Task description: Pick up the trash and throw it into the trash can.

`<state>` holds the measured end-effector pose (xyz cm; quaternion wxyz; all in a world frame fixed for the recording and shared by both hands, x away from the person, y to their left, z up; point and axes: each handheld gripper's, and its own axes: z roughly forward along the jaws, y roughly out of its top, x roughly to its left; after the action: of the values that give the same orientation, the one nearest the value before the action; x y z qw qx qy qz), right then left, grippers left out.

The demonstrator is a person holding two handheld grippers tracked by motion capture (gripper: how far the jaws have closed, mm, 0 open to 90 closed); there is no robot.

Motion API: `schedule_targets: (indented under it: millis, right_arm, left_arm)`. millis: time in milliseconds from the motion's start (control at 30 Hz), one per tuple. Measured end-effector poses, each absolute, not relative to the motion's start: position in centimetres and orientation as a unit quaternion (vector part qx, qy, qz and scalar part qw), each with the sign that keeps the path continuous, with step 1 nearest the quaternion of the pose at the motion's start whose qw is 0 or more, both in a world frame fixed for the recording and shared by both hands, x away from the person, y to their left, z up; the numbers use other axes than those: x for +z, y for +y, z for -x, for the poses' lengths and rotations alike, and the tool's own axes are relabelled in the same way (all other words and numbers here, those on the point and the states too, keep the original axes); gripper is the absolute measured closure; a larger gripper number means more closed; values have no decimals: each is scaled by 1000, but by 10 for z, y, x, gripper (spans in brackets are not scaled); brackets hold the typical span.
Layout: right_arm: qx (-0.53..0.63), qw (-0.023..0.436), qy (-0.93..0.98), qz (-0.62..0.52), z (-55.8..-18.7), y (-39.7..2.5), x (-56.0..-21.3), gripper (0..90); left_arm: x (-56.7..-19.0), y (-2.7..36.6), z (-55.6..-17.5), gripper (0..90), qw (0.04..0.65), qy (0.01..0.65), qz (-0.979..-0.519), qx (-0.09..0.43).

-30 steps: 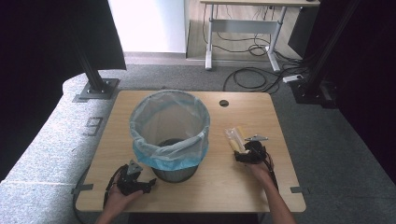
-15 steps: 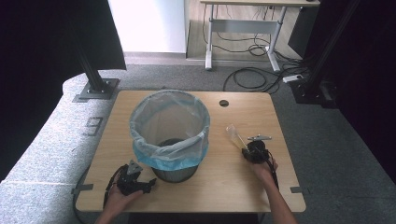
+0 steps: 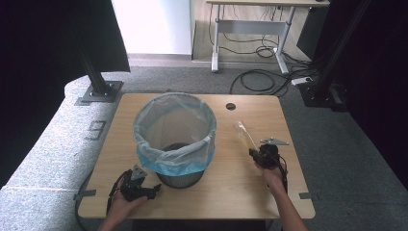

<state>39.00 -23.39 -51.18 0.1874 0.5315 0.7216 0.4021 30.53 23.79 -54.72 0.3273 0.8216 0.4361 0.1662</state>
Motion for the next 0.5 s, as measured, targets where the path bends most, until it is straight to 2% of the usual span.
schedule_targets:
  millis: [500]
  right_arm:
    - [471, 189, 694, -511, -371, -237, -479, 874]
  left_arm:
    - [-547, 238, -305, 114, 327, 436, -822, 166]
